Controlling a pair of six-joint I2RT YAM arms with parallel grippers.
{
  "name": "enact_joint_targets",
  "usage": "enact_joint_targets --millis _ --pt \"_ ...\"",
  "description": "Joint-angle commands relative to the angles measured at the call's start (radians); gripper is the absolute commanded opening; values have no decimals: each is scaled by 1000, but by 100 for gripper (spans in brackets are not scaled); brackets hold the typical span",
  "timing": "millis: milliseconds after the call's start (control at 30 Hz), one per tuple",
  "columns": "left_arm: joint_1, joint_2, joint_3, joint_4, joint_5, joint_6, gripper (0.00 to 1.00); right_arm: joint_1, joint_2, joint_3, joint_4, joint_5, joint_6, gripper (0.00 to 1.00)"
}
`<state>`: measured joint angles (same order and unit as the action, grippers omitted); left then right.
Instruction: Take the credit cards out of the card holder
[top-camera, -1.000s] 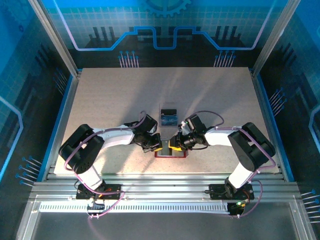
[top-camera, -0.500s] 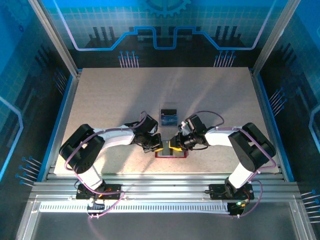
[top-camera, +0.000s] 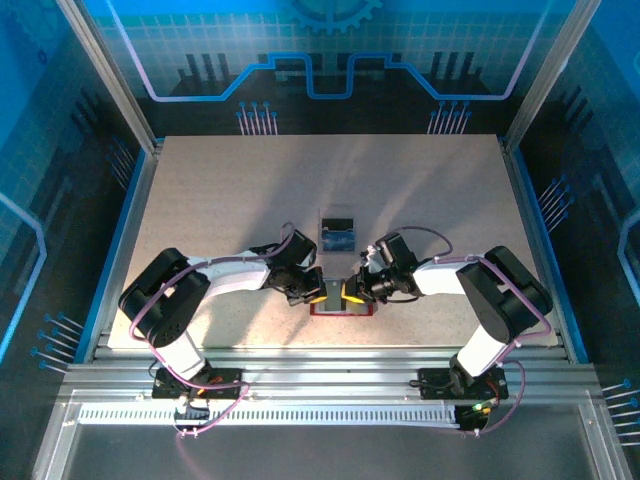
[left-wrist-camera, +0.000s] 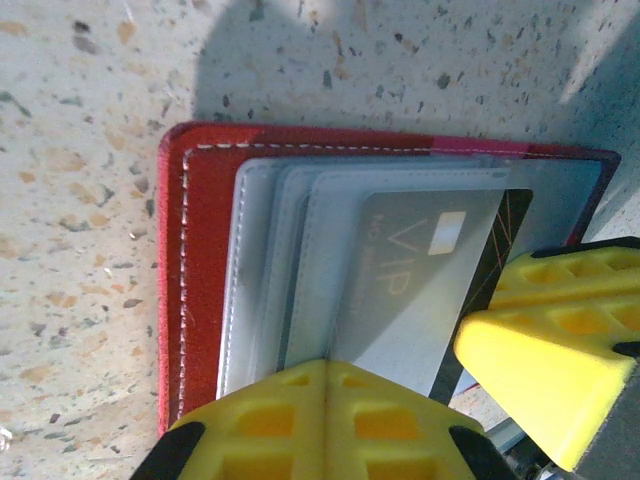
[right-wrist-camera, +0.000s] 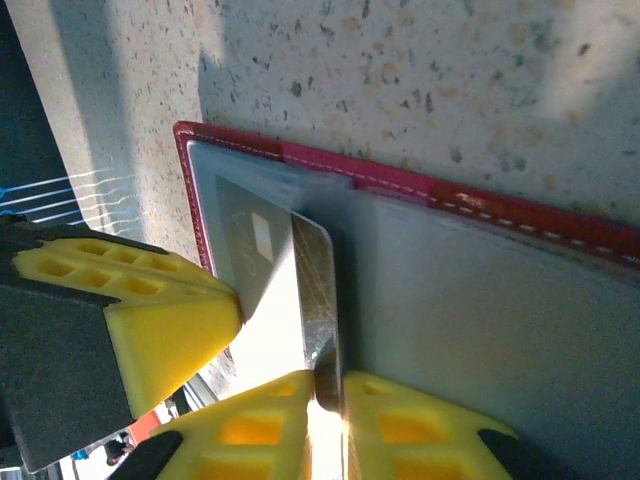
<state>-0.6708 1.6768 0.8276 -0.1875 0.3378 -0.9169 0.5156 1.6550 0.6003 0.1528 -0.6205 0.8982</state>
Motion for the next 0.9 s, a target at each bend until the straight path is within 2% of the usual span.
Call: enact_joint_targets --millis 0,233,433,633,867 --pt "-8 31 -30 -47 -19 -10 4 -13 -11 -19 58 -40 22 10" --pt "-9 15 -38 -59 -41 -10 4 -27 -26 -40 59 -38 20 8" --pt "-6 6 -50 -57 -46 -14 4 -51 -54 -44 -8 -37 -21 6" --pt "-7 -10 -67 -55 -55 -21 4 -78 -101 -38 -132 -12 -96 5" --pt "-6 -26 -78 -55 -61 -23 4 -89 -152 -2 -332 76 -209 4"
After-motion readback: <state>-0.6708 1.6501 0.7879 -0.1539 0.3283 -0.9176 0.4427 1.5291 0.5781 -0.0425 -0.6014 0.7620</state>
